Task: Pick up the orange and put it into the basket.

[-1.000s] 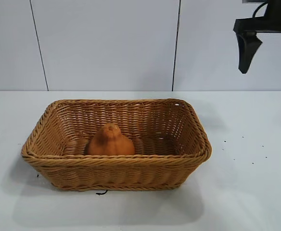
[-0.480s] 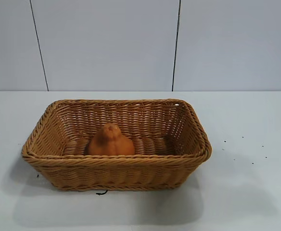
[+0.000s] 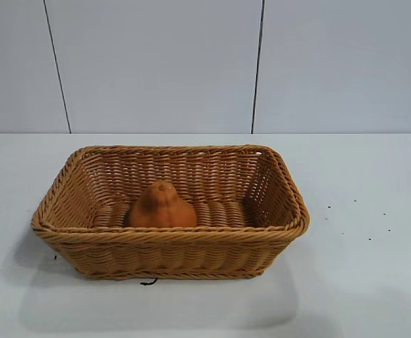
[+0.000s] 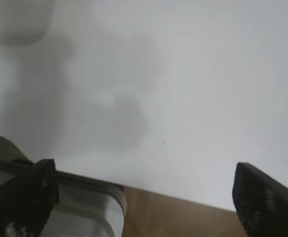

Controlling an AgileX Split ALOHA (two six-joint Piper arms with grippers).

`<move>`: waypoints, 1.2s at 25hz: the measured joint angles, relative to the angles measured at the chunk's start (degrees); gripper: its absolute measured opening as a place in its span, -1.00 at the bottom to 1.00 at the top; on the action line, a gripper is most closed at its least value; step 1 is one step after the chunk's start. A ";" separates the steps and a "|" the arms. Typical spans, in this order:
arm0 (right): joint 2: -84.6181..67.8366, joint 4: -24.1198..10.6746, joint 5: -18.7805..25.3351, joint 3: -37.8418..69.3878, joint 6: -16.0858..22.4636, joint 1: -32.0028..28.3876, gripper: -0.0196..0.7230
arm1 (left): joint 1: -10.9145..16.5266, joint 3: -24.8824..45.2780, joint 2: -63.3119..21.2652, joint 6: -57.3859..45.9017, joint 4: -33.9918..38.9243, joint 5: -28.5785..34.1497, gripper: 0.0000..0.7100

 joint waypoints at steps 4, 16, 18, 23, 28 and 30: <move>-8.11 0.07 0.00 0.04 -0.22 0.00 0.93 | 0.00 0.00 0.00 0.00 0.00 0.00 0.95; -13.82 0.19 0.05 0.16 -0.39 0.00 0.93 | 0.00 0.00 0.00 0.00 0.00 0.00 0.95; -13.82 0.19 0.05 0.16 -0.39 0.00 0.93 | 0.00 0.00 0.00 0.00 0.00 0.00 0.95; -13.82 0.19 0.12 0.16 -0.39 0.00 0.93 | 0.00 0.00 0.00 0.00 0.00 0.00 0.95; -13.82 0.19 0.12 0.16 -0.39 0.00 0.93 | 0.00 0.00 0.00 0.00 0.00 0.00 0.95; -13.82 0.19 0.12 0.16 -0.39 0.00 0.93 | 0.00 0.00 0.00 0.00 0.00 0.00 0.95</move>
